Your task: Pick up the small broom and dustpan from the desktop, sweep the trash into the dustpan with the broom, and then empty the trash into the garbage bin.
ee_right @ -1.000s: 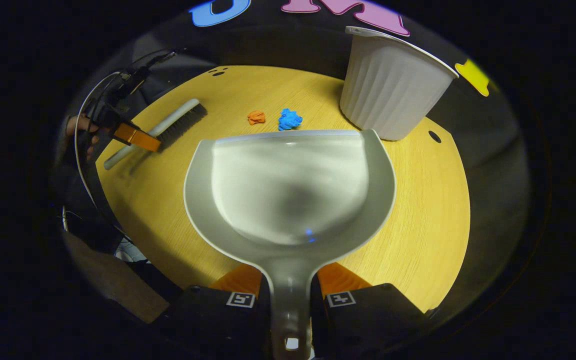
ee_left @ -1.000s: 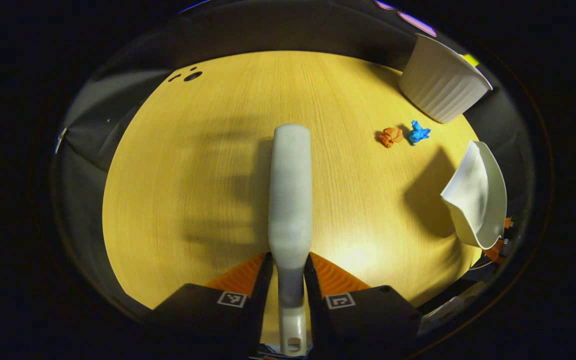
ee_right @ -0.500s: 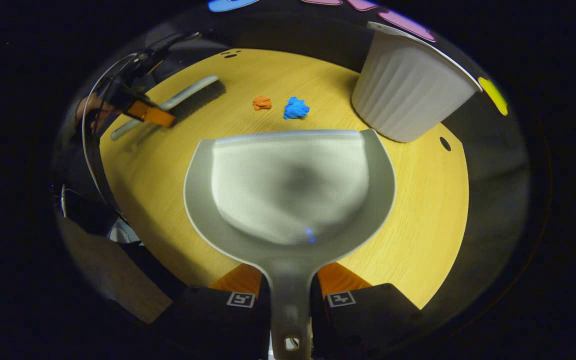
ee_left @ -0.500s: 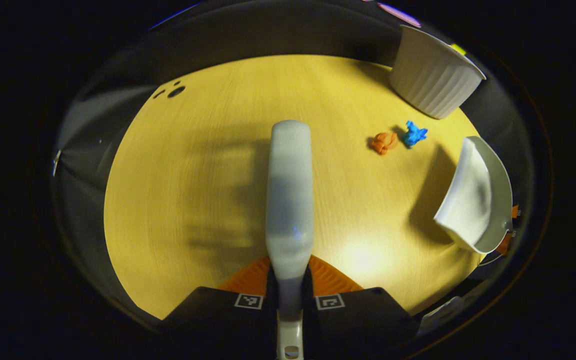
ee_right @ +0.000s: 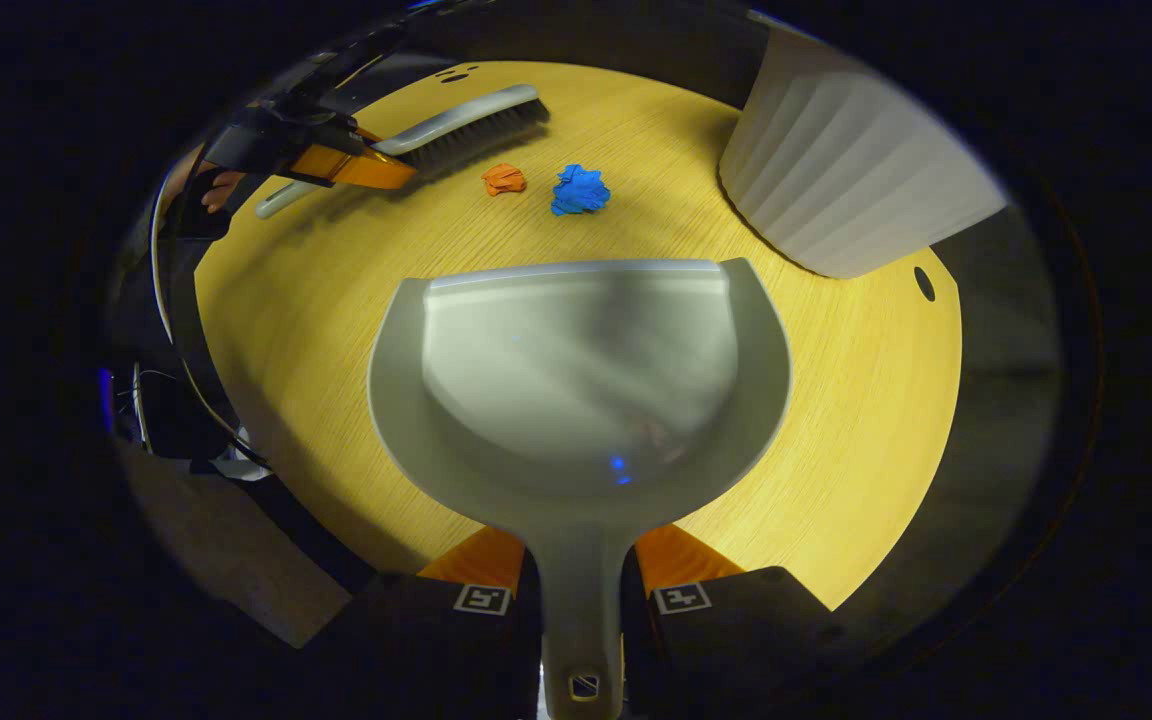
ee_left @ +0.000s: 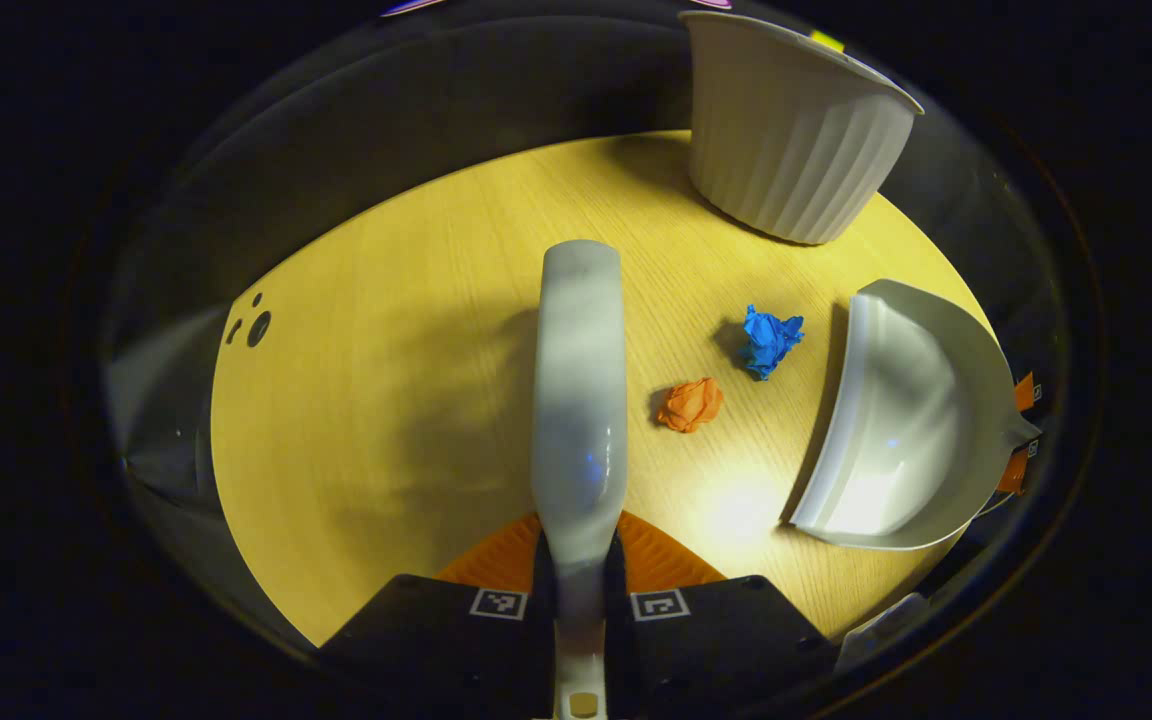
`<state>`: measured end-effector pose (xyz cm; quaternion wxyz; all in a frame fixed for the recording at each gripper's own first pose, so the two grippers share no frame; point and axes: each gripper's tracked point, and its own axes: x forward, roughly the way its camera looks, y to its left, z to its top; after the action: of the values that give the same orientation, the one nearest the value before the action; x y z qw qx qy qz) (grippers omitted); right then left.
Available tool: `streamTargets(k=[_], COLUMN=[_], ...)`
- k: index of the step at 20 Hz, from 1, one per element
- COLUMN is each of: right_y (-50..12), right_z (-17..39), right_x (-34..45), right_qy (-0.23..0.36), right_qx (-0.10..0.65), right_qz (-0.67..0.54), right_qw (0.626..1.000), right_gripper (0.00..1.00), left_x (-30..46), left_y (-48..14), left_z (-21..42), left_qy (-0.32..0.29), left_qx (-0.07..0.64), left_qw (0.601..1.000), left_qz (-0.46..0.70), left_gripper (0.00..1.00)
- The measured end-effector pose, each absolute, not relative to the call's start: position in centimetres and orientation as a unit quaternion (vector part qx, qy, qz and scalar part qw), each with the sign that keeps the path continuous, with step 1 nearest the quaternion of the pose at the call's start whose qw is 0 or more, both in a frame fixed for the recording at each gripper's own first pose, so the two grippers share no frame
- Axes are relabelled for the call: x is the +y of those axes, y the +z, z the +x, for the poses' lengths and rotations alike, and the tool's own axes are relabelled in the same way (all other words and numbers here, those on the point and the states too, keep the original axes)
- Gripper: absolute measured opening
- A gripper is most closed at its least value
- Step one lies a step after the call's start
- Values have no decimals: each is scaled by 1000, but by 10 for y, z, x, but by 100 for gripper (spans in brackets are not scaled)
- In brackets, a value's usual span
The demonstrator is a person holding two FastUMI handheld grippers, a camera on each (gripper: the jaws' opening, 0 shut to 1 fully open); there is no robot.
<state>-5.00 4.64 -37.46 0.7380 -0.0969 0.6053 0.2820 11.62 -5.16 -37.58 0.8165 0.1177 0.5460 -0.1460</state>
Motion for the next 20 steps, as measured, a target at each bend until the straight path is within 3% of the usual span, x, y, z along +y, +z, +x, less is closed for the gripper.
streamTargets(k=[3, 8, 11, 12, 13, 18, 19, 20], right_y=[-376, -380, -383, -384, -385, -393, -394, -393], right_z=[-49, -42, -39, -39, -39, -45, -45, -47], right_x=[49, 51, 50, 48, 49, 50, 49, 48], right_qy=[287, 293, 299, 300, 302, 295, 293, 292], right_qx=[607, 601, 592, 588, 585, 582, 577, 572], right_qz=[-101, -95, -98, -99, -98, -79, -83, -86], right_qw=[734, 738, 742, 744, 746, 754, 758, 762], right_gripper=[41, 33, 33, 41, 37, 37, 33, 41], left_x=[-69, -109, -131, -134, -138, -166, -166, -163], left_y=[-383, -383, -377, -375, -377, -361, -358, -360], left_z=[115, 98, 79, 74, 71, 50, 50, 53], left_qy=[-164, -236, -299, -313, -324, -372, -375, -372], left_qx=[558, 568, 575, 576, 576, 593, 594, 592], left_qw=[805, 780, 754, 747, 742, 713, 711, 714], left_qz=[119, 114, 104, 107, 108, 40, 36, 38], left_gripper=[23, 23, 23, 23, 23, 21, 25, 23])
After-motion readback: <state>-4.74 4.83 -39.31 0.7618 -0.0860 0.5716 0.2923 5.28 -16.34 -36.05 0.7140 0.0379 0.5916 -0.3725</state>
